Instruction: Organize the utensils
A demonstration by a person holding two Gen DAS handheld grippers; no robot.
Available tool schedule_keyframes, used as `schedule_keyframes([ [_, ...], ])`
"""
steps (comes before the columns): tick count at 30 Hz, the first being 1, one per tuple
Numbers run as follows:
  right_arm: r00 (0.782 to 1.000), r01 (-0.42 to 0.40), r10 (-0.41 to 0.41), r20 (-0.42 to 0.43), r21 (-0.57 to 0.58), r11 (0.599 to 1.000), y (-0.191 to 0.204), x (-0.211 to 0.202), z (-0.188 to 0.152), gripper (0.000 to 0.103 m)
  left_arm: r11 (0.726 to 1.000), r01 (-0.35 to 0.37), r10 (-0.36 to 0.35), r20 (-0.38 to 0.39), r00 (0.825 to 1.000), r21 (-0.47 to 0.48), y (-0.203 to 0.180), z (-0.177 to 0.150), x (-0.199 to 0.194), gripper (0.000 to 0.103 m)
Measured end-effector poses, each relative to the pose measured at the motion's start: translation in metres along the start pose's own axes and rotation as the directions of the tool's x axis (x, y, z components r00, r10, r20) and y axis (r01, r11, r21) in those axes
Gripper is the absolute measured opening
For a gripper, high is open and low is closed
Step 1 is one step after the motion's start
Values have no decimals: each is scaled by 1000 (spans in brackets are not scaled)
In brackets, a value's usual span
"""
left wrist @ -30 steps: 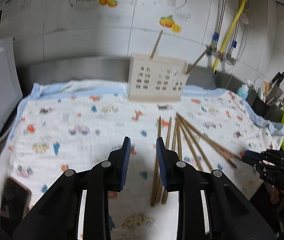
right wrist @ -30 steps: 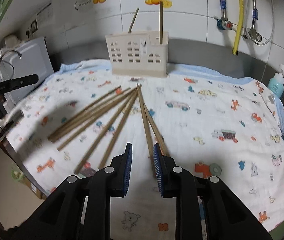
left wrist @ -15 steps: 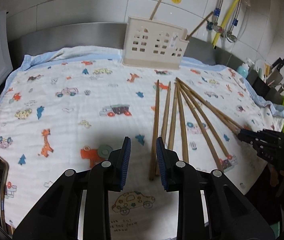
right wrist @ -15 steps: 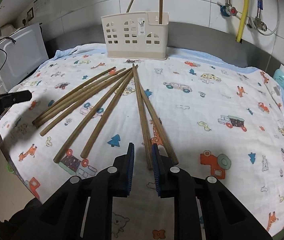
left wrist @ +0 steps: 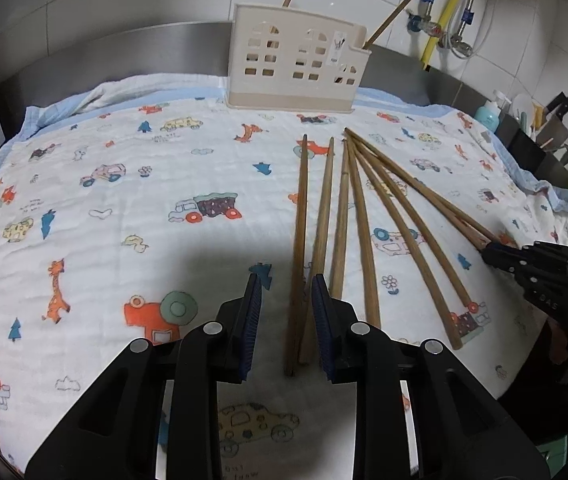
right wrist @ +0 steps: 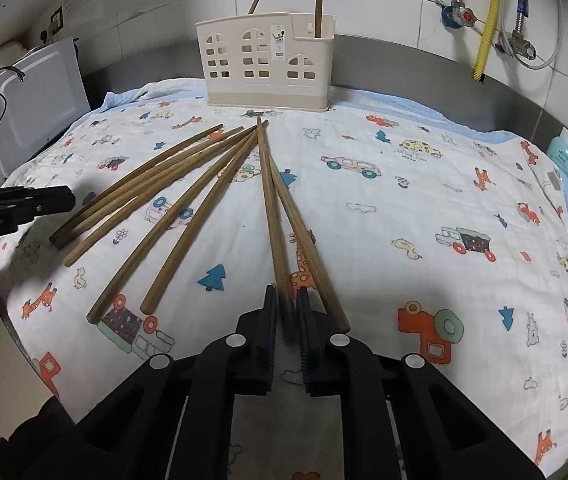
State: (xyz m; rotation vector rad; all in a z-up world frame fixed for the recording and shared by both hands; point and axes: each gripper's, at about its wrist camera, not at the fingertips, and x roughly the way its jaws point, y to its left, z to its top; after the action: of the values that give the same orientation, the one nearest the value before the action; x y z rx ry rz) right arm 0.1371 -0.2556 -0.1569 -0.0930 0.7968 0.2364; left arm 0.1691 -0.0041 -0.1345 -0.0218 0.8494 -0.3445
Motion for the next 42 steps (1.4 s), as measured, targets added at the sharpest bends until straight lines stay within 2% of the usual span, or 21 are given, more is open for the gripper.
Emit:
schedule_keyframes([
  [12,999,-34,34,5,-4,999,7,-2,-1,8,998,-52,53,-19,998,30,1,1,10,26],
  [15,999,-38,38,5,-6,999,10,-1,-1,8,998,-43,44,-23,999,37,-3,1,11,25],
  [20,999,-41,41,10,1,999,9,1,-1,8,998,-52,54,-30,998,39,-6,-1,15,20],
  [23,999,-40,40,12,2,999,9,1,-1,8,994,-86,88,-24,996,62,-10,-1,17,17],
  [33,999,-32,32,33,12,999,9,3,-1,7,988,-125,126,-3,992,87,-16,-3,18,17],
  [37,999,-33,32,35,17,999,8,1,0,7,991,-116,117,-4,993,69,-15,-1,17,8],
  [42,997,-27,26,69,9,1000,12,-14,4,7,993,-96,95,5,995,69,-14,1,9,7],
])
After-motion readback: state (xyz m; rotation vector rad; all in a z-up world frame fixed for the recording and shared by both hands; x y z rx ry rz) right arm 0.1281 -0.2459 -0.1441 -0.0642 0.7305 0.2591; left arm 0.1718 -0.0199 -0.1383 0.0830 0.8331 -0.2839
